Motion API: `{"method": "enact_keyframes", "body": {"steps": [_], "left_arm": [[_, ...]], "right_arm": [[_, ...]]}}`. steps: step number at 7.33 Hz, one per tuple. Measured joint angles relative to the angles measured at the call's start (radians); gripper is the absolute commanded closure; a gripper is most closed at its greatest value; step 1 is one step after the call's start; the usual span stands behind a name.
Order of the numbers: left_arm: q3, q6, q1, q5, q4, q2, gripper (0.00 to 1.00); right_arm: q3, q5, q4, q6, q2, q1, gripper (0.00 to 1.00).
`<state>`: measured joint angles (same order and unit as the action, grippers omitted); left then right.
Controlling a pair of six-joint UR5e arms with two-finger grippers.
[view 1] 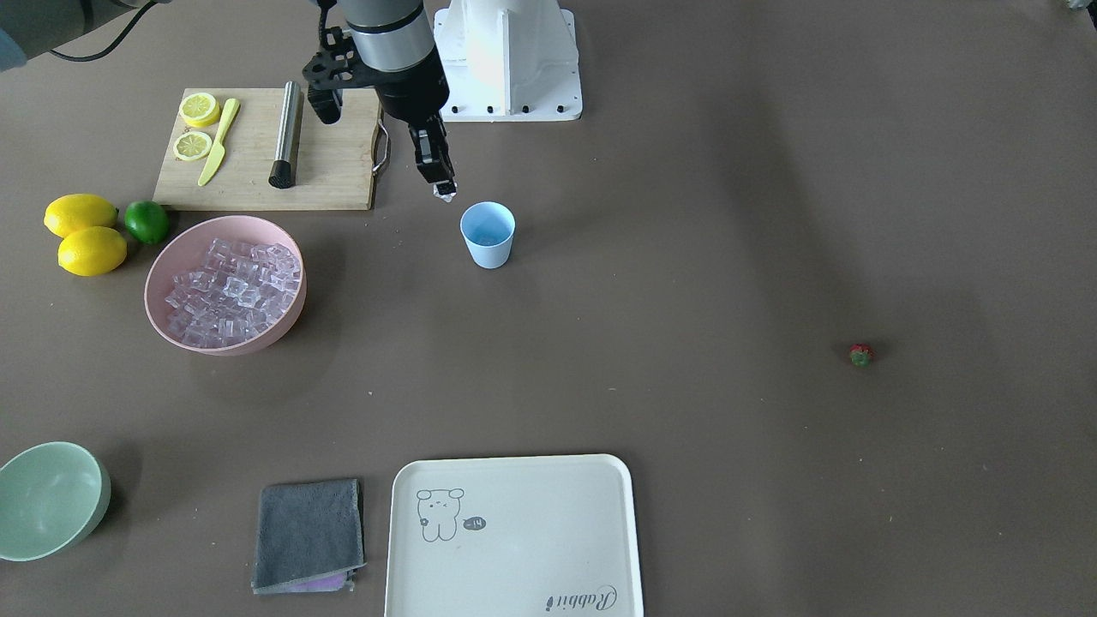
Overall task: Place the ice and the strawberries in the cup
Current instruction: 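Carry the ice cube to the light-blue cup and drop it in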
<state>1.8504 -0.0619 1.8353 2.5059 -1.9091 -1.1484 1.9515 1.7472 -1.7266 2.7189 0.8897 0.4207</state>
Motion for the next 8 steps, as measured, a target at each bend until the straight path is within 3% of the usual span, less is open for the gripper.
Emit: {"method": "enact_keyframes", "body": {"steps": [4,5,6,8], "left_arm": [[0.001,-0.001,0.032,0.004,-0.001,0.004,0.02],[0.001,0.0,0.035,0.012,-0.001,0.004,0.02],[0.002,0.0,0.037,0.018,0.0,0.004,0.02],[0.003,0.001,0.038,0.022,-0.001,0.004,0.02]], "right_arm": [[-0.075,-0.028,0.033,-0.02,-0.007,-0.028,1.0],[-0.091,-0.03,0.049,-0.02,-0.004,-0.029,0.79],[-0.103,-0.03,0.062,-0.021,-0.002,-0.029,0.5],[-0.111,-0.031,0.081,-0.021,0.004,-0.03,0.41]]}}
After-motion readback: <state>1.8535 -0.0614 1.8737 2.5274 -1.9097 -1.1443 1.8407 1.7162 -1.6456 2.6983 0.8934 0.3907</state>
